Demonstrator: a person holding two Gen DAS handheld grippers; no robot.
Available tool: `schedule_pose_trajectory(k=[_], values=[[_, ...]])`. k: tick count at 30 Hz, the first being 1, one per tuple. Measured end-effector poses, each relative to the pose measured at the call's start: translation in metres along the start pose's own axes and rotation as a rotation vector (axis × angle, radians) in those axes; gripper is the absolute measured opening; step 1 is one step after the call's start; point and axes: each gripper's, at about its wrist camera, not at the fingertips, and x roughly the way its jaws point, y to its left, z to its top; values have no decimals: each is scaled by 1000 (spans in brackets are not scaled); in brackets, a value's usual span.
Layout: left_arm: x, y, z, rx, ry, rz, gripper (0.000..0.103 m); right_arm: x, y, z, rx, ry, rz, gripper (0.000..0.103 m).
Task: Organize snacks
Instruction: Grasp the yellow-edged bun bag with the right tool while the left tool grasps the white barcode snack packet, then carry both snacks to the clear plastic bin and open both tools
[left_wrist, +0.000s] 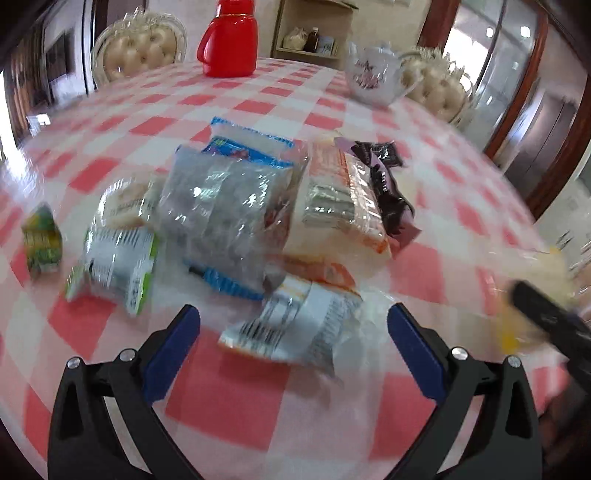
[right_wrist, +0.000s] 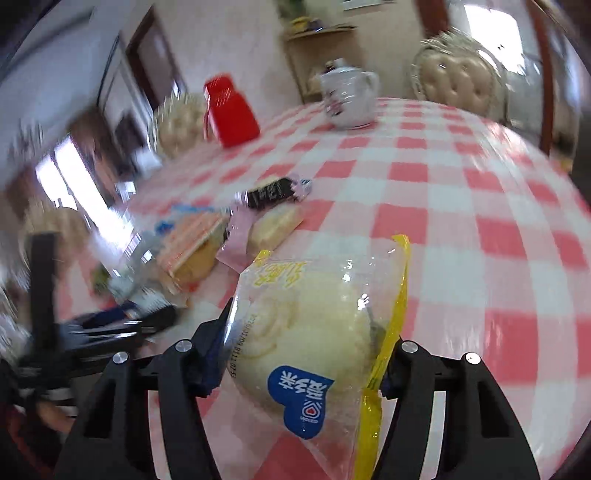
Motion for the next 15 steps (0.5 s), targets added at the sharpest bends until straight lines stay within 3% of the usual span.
schedule_pose_trajectory(k=[1,2,3,5,8,15], values=[[2,-5,1,25,6,21,93,-4,-5,-4,32,-17,7,61],[2,-9,0,53,-1,50,67,-7,-8,-9,57,-32,13,60],[-1,-14,-4,95,-16,77,55,-11,-11,-10,71,-49,21,60],[-6,-15,-9,124,-18,34,53,-20,-13,-11,85,-92,35,60],[-20,-4,-22,92,-33,-55,52,-23,-15,-13,91,-107,40,60],[-51,7,-44,38,-110,-106,53,-28,-16,-16,87,-135,49,60]])
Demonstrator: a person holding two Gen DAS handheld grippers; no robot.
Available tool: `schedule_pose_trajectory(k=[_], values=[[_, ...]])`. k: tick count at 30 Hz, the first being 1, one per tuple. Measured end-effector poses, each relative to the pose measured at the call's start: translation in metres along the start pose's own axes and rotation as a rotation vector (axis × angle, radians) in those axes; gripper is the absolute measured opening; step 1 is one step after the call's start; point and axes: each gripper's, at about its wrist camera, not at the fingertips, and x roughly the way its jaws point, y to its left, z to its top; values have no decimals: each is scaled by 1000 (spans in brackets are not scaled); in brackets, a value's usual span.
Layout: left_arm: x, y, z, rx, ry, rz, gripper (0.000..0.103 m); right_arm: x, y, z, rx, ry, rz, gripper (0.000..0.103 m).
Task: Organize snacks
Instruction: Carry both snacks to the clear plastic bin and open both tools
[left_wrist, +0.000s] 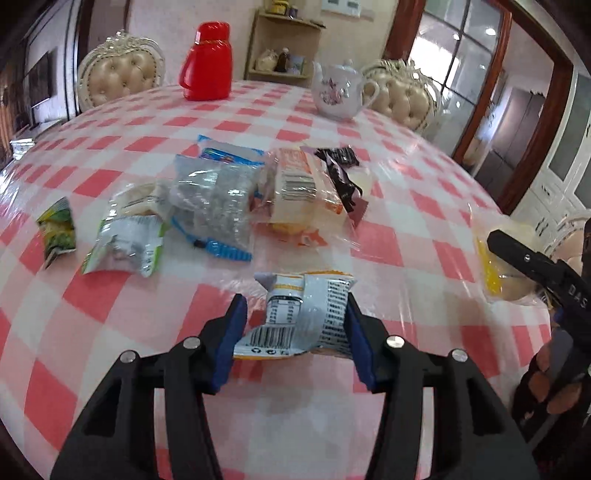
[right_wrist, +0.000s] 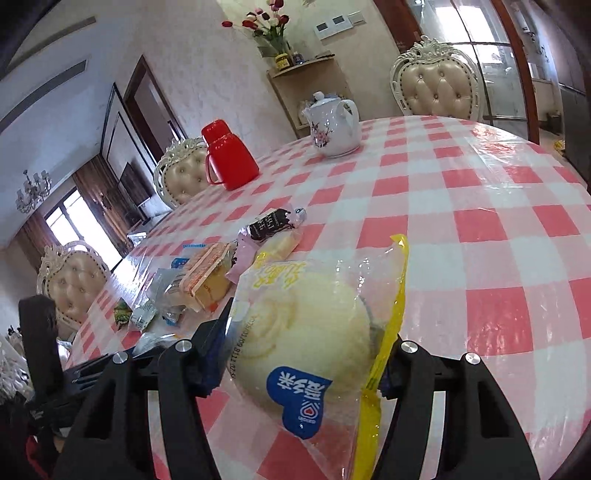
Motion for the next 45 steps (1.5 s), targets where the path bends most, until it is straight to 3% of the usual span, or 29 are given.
schedule_pose_trajectory(k=[6,13,23,45], values=[[-23,14,-12,-64,-57,-1,53,-7,11,-13,5,11,-6,60],[-50,30,-28,-129,-94,-22,53,-16,50,-44,2,67,54,60],[-85,48,-57,-139,-123,-1,53,-16,99,-76,-33,141,122,60],[-186,101,-115,-114,-141,183,53,-21,190,-130,-142,266,212,60]])
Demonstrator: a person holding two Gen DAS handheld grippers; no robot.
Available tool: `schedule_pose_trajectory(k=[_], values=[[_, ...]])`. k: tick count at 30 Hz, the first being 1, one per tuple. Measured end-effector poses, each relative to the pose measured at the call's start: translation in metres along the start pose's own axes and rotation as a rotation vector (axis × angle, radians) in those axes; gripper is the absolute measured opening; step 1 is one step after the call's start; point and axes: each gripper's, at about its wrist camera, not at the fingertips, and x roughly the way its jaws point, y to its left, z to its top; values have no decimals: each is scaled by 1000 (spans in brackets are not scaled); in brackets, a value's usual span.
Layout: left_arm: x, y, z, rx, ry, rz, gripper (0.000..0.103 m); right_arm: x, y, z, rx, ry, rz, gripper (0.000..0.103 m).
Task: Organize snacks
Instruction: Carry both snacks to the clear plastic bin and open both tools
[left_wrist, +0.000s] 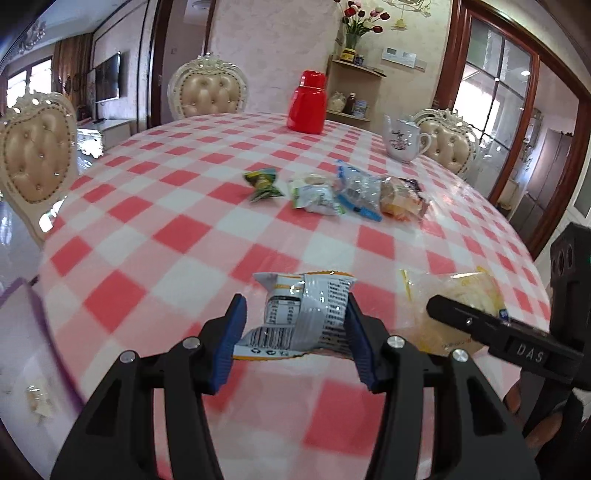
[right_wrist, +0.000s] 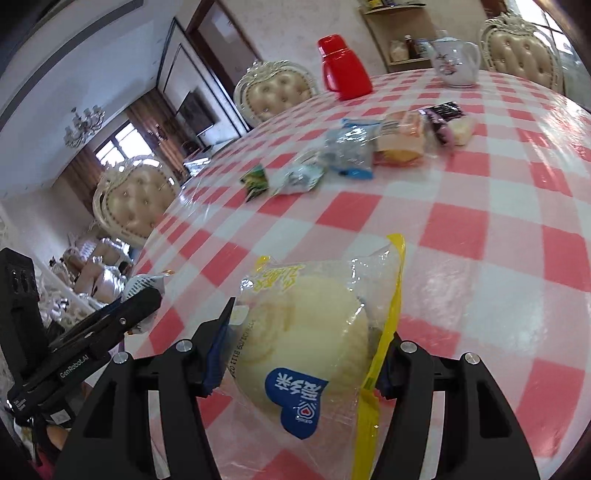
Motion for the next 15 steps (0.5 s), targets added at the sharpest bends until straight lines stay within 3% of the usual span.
schedule_pose_trajectory(k=[7,15], values=[[-26,47,-15,-18,16,86,53,13,37,-9,-76,50,29,60],[-44,91,-24,-47,34,132,53,36,83,-19,-172,110,63,60]])
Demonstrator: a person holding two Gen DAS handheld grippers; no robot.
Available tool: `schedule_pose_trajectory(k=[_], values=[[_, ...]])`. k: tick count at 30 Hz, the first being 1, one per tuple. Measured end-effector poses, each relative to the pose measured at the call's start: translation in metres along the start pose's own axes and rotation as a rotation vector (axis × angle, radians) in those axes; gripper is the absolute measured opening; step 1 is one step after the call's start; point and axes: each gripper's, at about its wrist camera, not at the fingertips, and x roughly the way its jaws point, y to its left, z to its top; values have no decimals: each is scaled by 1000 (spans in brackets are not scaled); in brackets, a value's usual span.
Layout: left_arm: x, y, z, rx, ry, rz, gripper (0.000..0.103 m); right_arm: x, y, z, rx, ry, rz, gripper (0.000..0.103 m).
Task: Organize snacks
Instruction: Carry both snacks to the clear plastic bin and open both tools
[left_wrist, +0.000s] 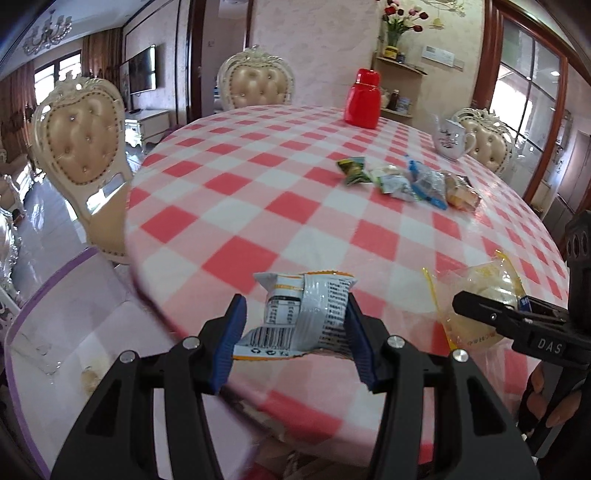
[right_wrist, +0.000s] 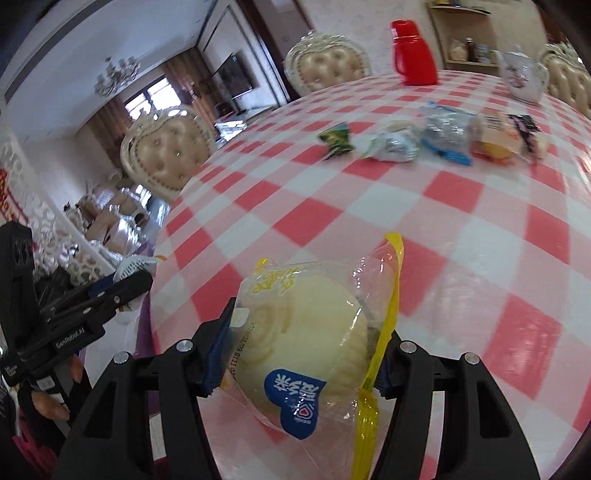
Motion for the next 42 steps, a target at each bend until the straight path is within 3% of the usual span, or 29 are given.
schedule_pose_trajectory(k=[7,20,29,31,33,34,38,42], values=[[-12,39,1,-23,2,68,53,28,50,2,-107,65,37,59],[-32,137,-5,-155,-5,208,53,67,175,2,-373,139,152,59],[-40,175,-8,-205,5,297,53,95,238,-24,-505,225,258,59],[-42,181,-8,-216,4,318,54,94,245,-28,-506,226,326,59],[-44,185,-8,-241,-4,350,67,88,250,-28,-507,214,366,62],[-47,187,-7,-257,-18,368,86,85,250,-28,-506,209,379,64],[-55,184,-3,-297,-75,416,91,61,232,-16,-486,120,360,64],[-61,157,8,-306,-137,396,98,28,175,3,-379,11,301,66]])
